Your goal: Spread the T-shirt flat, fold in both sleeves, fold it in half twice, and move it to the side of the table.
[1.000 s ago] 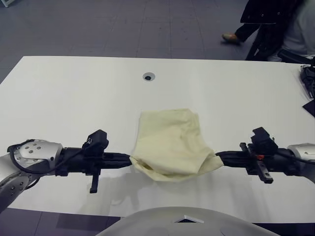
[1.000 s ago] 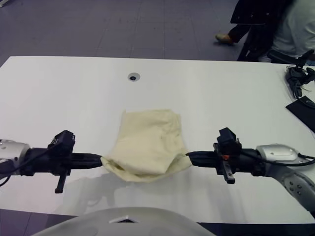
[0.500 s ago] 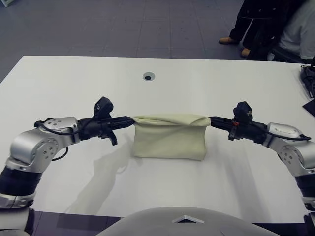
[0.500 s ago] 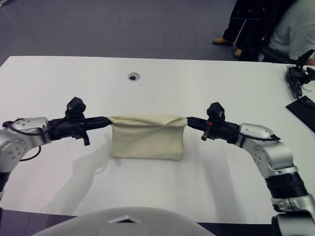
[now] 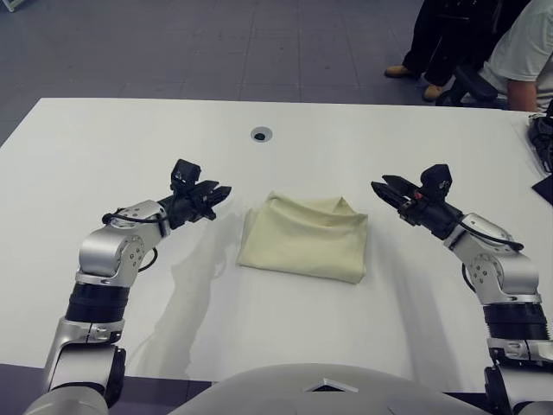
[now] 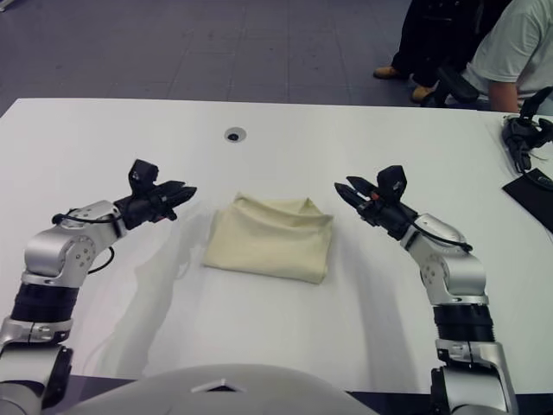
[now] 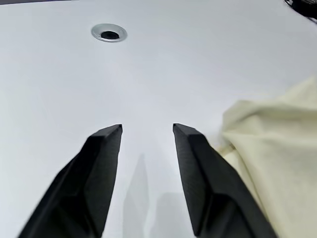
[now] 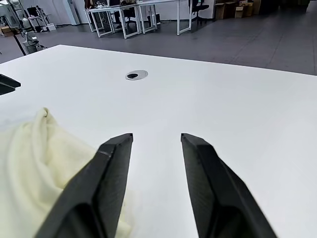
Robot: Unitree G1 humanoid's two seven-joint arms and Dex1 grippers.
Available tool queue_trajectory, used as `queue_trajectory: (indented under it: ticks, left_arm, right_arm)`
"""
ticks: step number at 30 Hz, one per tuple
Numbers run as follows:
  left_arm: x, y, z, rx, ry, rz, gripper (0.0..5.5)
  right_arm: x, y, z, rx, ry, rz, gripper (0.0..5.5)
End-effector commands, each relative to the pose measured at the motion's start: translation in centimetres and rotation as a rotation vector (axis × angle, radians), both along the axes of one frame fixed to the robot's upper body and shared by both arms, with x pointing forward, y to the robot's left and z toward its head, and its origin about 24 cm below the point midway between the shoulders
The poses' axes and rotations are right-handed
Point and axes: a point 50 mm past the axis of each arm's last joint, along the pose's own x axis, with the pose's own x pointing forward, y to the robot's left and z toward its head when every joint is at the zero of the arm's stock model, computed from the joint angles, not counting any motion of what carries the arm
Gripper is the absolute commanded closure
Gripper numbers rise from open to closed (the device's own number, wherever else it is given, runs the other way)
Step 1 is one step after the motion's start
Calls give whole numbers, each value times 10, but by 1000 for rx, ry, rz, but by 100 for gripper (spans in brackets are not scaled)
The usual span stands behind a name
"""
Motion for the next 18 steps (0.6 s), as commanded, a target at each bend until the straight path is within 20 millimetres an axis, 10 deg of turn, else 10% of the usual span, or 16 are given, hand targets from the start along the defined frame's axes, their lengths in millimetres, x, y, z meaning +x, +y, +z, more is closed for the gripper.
queue_trajectory:
  ticks: [1, 10, 18]
  left_arm:
    - [12, 6, 19, -98, -111, 172, 268]
    - [22, -13, 31, -169, -187, 201, 119]
    - [21, -9, 25, -190, -194, 246, 10]
  right_arm:
    - [-10, 35, 14, -43, -79, 252, 279]
    - [26, 99, -15, -535, -292, 668, 136]
    - [41, 53, -71, -786, -15, 495, 12]
